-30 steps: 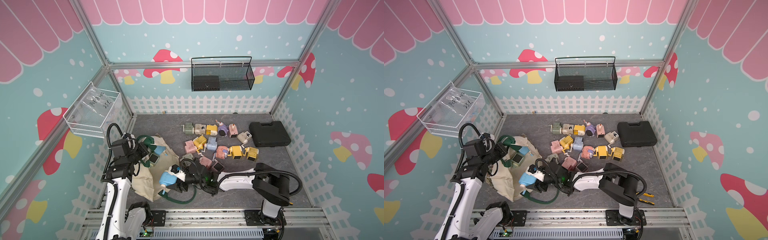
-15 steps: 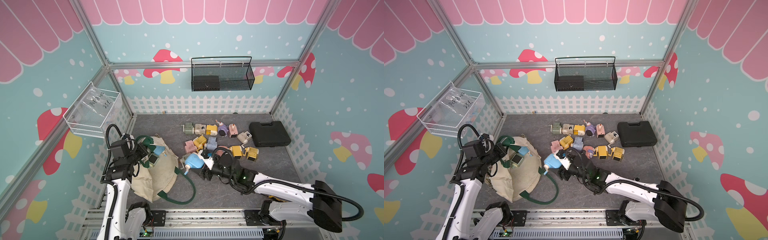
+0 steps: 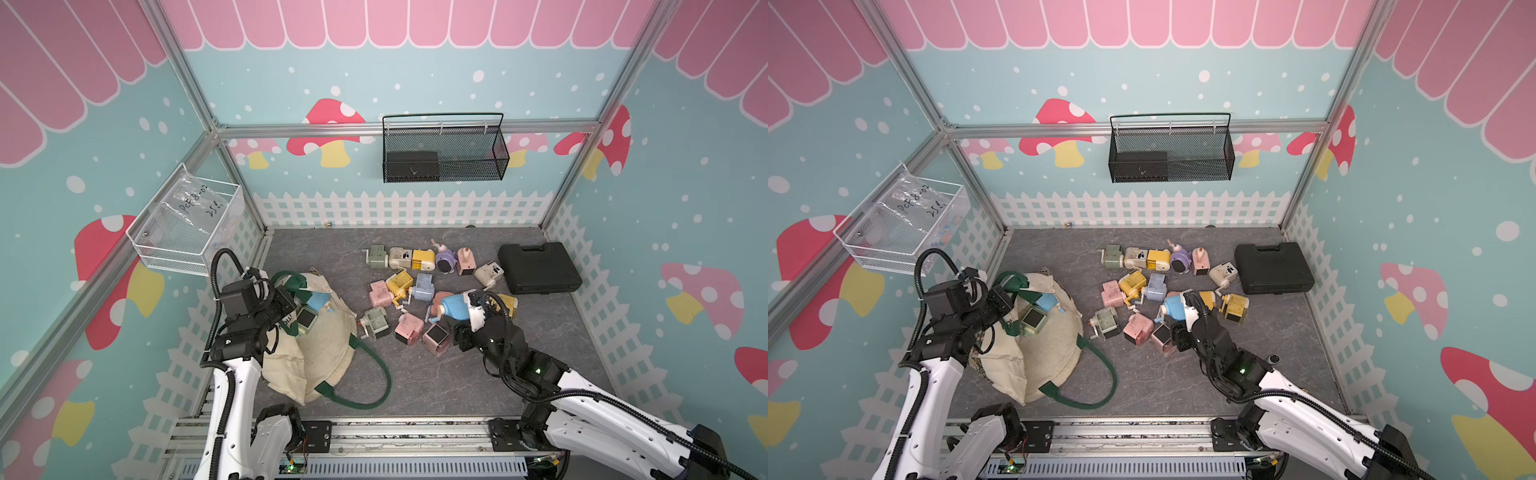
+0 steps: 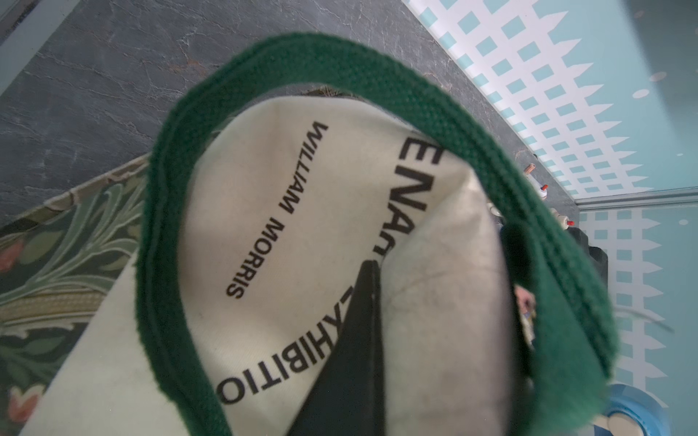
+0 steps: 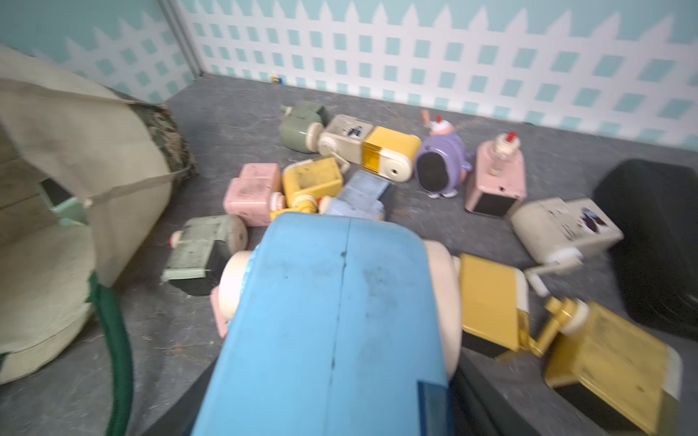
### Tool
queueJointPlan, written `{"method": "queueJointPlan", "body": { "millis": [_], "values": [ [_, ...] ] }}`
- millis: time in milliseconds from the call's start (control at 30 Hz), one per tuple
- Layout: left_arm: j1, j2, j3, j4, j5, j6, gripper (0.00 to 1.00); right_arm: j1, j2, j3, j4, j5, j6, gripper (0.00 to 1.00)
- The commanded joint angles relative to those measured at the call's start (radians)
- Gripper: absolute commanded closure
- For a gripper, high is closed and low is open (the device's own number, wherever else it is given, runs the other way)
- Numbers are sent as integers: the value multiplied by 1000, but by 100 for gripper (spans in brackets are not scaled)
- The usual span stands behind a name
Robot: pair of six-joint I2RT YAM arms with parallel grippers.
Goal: Take out the pencil sharpeners from the tote bags
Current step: Place the pencil sharpener at the center of the board.
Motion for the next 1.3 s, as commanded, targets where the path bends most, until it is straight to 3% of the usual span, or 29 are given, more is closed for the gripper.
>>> {"method": "queueJointPlan", "body": {
  "millis": [0, 200, 500, 1100, 1267],
  "values": [
    [10, -6, -22, -44, -4, 0, 100, -22, -26, -29, -75, 92, 134, 42],
    [10, -4, -20, -44, -1, 0, 100, -61, 21, -60, -103, 127, 234, 43],
    [11, -13, -23, -44, -1, 0, 100, -106, 93, -139, -83, 58, 377, 46],
    [12, -17, -23, -43, -2, 0, 100, -106, 273, -179, 36, -4, 413, 39],
    [12, -21, -24, -44, -4, 0, 100, -106, 285, -169, 50, -20, 369, 30]
  ]
}}
